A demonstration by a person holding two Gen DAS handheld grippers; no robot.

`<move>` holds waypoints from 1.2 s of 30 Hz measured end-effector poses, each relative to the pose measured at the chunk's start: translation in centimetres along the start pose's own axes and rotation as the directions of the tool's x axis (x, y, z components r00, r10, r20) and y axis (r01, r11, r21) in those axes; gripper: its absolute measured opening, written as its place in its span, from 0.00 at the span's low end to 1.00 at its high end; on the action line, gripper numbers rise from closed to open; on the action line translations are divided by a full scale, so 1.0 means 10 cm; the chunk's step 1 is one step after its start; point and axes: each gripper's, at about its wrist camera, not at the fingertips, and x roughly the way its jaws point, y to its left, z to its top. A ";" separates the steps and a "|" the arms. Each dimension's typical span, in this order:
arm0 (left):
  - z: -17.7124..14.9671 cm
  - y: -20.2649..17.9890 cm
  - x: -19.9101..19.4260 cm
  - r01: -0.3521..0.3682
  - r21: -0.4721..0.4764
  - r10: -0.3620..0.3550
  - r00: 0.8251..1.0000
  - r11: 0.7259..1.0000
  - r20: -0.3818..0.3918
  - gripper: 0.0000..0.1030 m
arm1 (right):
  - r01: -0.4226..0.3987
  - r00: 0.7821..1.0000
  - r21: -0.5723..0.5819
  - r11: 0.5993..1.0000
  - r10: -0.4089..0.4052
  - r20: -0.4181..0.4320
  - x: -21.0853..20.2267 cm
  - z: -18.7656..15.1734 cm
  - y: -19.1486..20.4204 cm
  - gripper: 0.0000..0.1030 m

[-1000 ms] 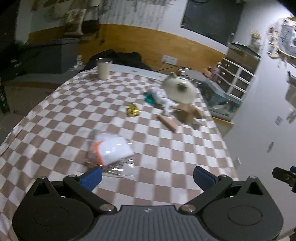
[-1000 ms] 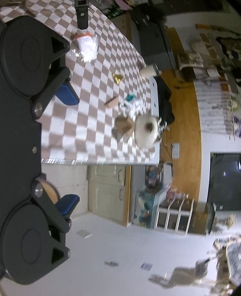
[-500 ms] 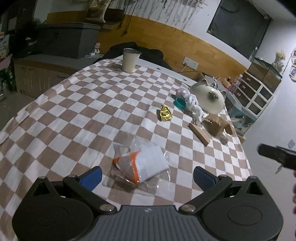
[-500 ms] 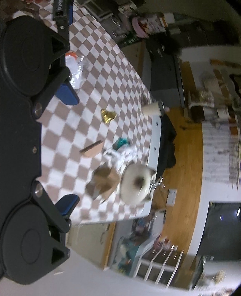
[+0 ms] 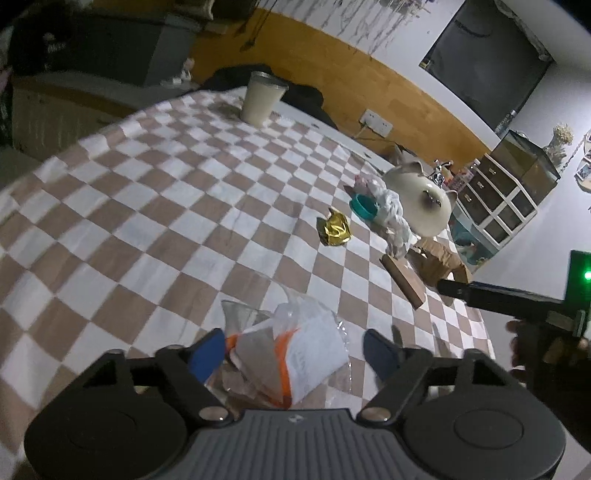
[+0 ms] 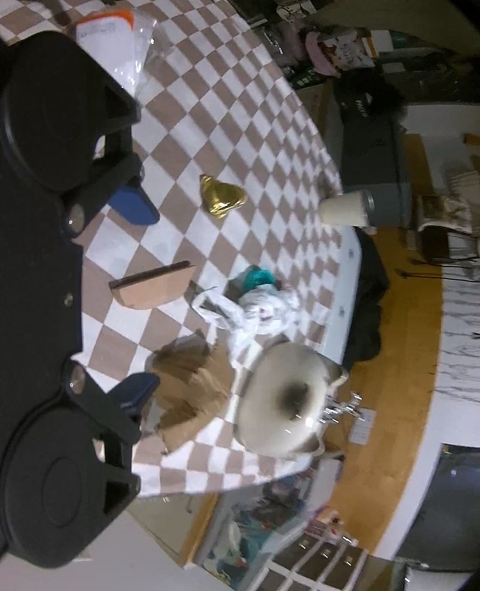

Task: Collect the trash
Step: 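Grasp the wooden piece with right tool while left tool grasps clear plastic bag, then carry the wooden piece and clear plastic bag with both tools over the bin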

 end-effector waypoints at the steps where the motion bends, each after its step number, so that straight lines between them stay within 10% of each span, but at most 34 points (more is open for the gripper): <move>1: 0.01 0.03 0.04 0.011 -0.011 -0.011 1.000 1.000 -0.010 0.67 | -0.005 1.000 -0.002 1.000 0.005 -0.018 0.07 0.00 -0.01 0.78; 13: 0.00 0.39 0.47 0.169 -0.219 -0.193 0.977 0.961 -0.094 0.27 | -0.066 0.990 -0.032 0.997 0.061 -0.126 0.67 0.03 0.01 0.73; 21: 0.01 0.42 0.57 0.218 -0.268 -0.261 0.956 0.938 -0.134 0.22 | -0.108 0.982 -0.038 0.993 0.101 -0.158 0.89 0.12 0.02 0.63; 26: 0.01 0.33 0.59 0.207 -0.268 -0.250 0.958 0.941 -0.139 0.19 | -0.110 0.983 -0.043 0.993 0.102 -0.151 0.82 0.08 0.03 0.27; 36: 0.02 -0.05 0.33 0.116 -0.111 -0.132 0.981 0.987 -0.141 0.14 | -0.020 0.984 -0.002 1.000 0.019 -0.178 0.42 -0.23 0.17 0.25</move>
